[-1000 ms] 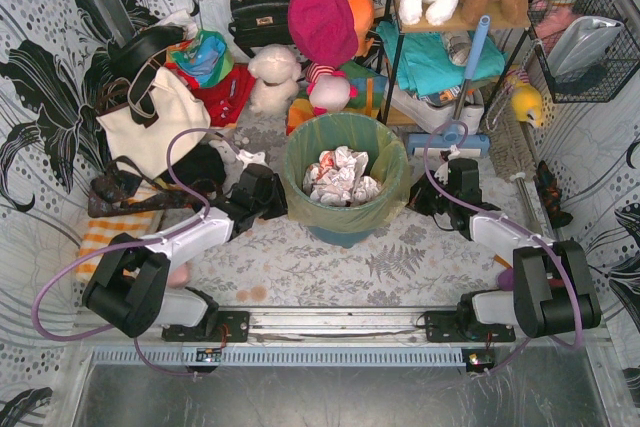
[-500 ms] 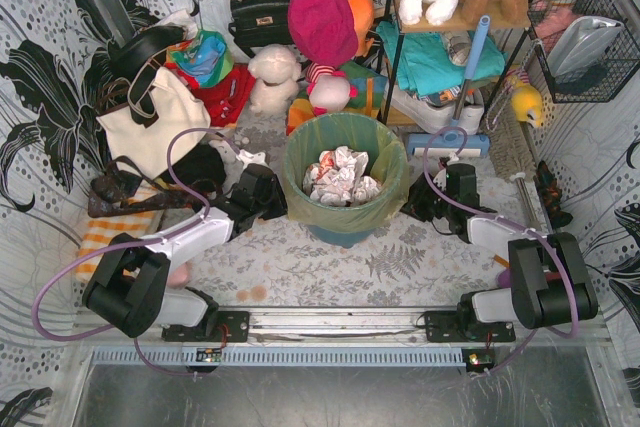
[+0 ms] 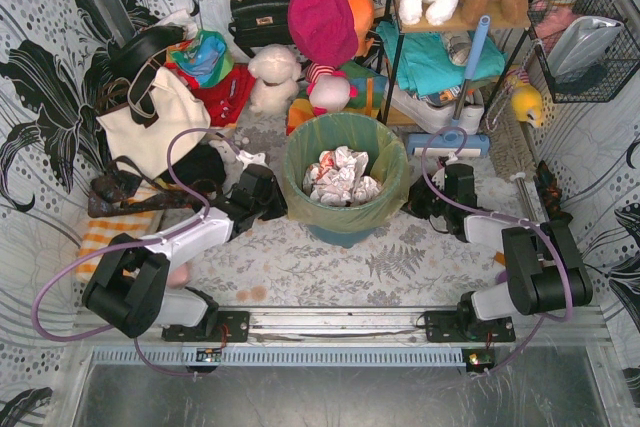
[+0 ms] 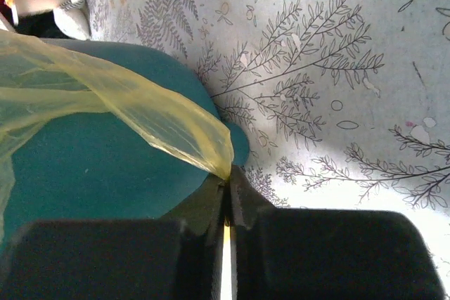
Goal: Tie the trash bag
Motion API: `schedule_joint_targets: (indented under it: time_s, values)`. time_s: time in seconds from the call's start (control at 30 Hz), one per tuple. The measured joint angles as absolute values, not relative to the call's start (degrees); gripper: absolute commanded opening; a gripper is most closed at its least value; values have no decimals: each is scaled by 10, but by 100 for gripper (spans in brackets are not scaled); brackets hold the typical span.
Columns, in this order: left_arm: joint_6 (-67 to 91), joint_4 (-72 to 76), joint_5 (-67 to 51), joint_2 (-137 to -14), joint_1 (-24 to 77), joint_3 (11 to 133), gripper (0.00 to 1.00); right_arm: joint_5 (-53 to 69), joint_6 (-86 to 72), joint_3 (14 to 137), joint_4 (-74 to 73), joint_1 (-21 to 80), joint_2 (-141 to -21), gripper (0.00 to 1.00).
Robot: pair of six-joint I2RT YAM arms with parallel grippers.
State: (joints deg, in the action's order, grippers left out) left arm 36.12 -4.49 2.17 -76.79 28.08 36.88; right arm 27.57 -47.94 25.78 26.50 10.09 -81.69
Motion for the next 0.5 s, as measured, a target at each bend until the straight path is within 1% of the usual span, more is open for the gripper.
schedule_joint_targets:
  time_s: [0.13,0.27,0.5]
  values:
    - [359,-56,20,-752,281,368,0,279,-486,245,273,101,-814,0]
    - [360,-62,10,-739,281,368,0,276,-486,219,265,101,-773,0]
    - [362,-98,-4,-689,281,368,0,252,-484,213,201,101,-647,0]
